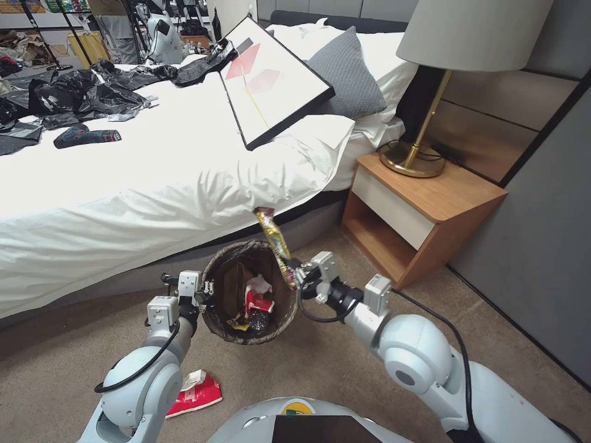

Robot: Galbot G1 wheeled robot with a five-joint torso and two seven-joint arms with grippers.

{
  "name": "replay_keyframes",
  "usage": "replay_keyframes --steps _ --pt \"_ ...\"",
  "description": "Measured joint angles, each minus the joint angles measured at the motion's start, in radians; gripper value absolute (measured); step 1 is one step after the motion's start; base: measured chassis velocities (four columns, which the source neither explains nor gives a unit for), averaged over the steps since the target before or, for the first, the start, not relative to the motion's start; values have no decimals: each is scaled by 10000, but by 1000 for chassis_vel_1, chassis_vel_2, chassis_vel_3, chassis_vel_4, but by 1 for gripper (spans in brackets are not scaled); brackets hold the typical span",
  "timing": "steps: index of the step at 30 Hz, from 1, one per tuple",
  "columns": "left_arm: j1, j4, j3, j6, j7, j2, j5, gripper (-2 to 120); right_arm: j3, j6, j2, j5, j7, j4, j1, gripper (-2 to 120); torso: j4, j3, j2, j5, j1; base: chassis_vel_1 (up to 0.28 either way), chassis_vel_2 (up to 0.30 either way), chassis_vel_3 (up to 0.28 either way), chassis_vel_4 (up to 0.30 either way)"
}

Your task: Pick up the trash bin, then pick up the garbage from the floor and place it into the trash bin.

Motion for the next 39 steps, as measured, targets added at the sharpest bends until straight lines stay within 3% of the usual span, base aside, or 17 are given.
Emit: replay_keyframes --steps 11,24,26,30,32,39 --pt "-55 1 101 40 10 -138 13 5 -1572 -305 -97 399 599 -12 606 -1 1 0 0 0 0 0 0 0 0" --pt "-1 -132 64 77 13 -174 42 5 -1972 -606 175 389 1195 -352 797 44 1 0 0 0 0 0 0 0 0" --pt "21 -144 102 79 13 -227 84 5 -1891 -625 203 349 1251 -380 798 55 1 0 0 0 0 0 0 0 0" --pt "45 -144 135 79 22 -262 127 5 -1828 -643 203 332 1252 -360 791 65 2 0 0 0 0 0 0 0 0" --pt "47 -144 157 79 33 -329 180 5 -1674 -633 182 223 1247 -285 652 78 2 0 0 0 0 0 0 0 0" --pt "42 -140 178 78 41 -392 215 5 -1122 -555 37 55 1213 7 231 99 1 0 0 1 0 0 0 0 0"
